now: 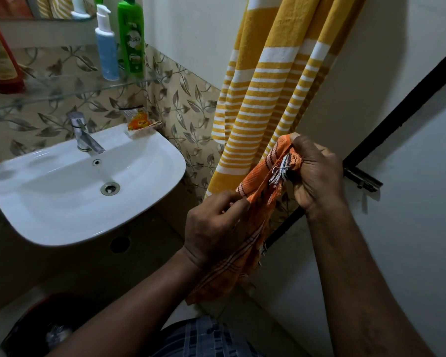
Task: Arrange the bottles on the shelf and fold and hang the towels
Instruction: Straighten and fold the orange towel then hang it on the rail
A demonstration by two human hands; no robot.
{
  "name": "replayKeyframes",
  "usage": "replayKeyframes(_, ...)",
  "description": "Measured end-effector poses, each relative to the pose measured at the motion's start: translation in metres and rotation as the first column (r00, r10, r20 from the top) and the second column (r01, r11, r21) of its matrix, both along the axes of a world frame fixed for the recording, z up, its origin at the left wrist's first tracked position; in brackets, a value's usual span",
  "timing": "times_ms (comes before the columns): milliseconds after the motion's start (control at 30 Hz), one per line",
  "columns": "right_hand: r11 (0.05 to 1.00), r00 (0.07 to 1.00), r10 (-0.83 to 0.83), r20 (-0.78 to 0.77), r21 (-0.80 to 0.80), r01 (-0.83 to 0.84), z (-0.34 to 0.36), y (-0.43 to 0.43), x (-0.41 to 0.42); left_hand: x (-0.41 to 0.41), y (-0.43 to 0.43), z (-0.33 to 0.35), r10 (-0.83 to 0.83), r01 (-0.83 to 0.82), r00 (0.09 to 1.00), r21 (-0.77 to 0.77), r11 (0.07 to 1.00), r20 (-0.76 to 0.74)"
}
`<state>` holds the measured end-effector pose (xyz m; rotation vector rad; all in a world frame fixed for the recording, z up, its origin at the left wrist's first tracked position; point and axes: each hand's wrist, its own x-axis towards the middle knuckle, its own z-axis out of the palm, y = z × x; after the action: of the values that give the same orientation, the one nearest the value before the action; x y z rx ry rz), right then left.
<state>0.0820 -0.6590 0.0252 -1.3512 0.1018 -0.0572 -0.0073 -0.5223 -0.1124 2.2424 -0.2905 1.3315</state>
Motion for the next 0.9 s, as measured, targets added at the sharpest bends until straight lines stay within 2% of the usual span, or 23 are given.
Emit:
replayKeyframes(200,1.000,1.000,0.016,-0.025,0.014,-0.016,-0.003,0.006,0.000,0.006,-0.003,-0.003,-0.035,0.036,0.997,0.015,0.999,-0.066)
replayKeyframes(267,1.000,1.000,0.019,-0.019,0.007,-0.019,-0.002,0.007,-0.001,0.011,-0.003,-0.005,-0.032,0.041,0.993,0.077,0.996,-0.116)
replayKeyframes(400,1.000,1.000,0.022,-0.017,-0.001,-0.023,-0.001,0.006,-0.003,0.025,-0.005,-0.005,0.126,-0.066,0.947,0.206,0.976,-0.296)
replayKeyframes(467,1.000,0.999,0.026,-0.025,-0.004,-0.026,-0.002,0.005,-0.004,0.027,-0.006,-0.001,0.157,-0.095,0.912,0.179,0.979,-0.380)
replayKeyframes(600,1.000,1.000,0.008,-0.029,-0.017,-0.008,-0.003,0.003,-0.004,0.030,-0.008,-0.002,-0.010,0.041,0.870,0.053,0.998,-0.493)
replayKeyframes(667,1.000,1.000,0.008,-0.027,-0.012,-0.008,-0.003,0.001,-0.004,0.030,-0.012,-0.003,-0.042,0.061,0.867,0.021,0.998,-0.496)
replayKeyframes(767,1.000,1.000,-0.007,-0.027,-0.015,0.007,-0.003,-0.003,-0.002,0.029,-0.016,-0.006,-0.018,0.043,0.897,0.045,0.998,-0.442)
replayKeyframes(900,1.000,1.000,-0.022,-0.019,-0.001,0.022,-0.002,-0.004,0.001,0.027,-0.017,-0.008,-0.063,0.097,0.901,0.058,0.994,-0.430)
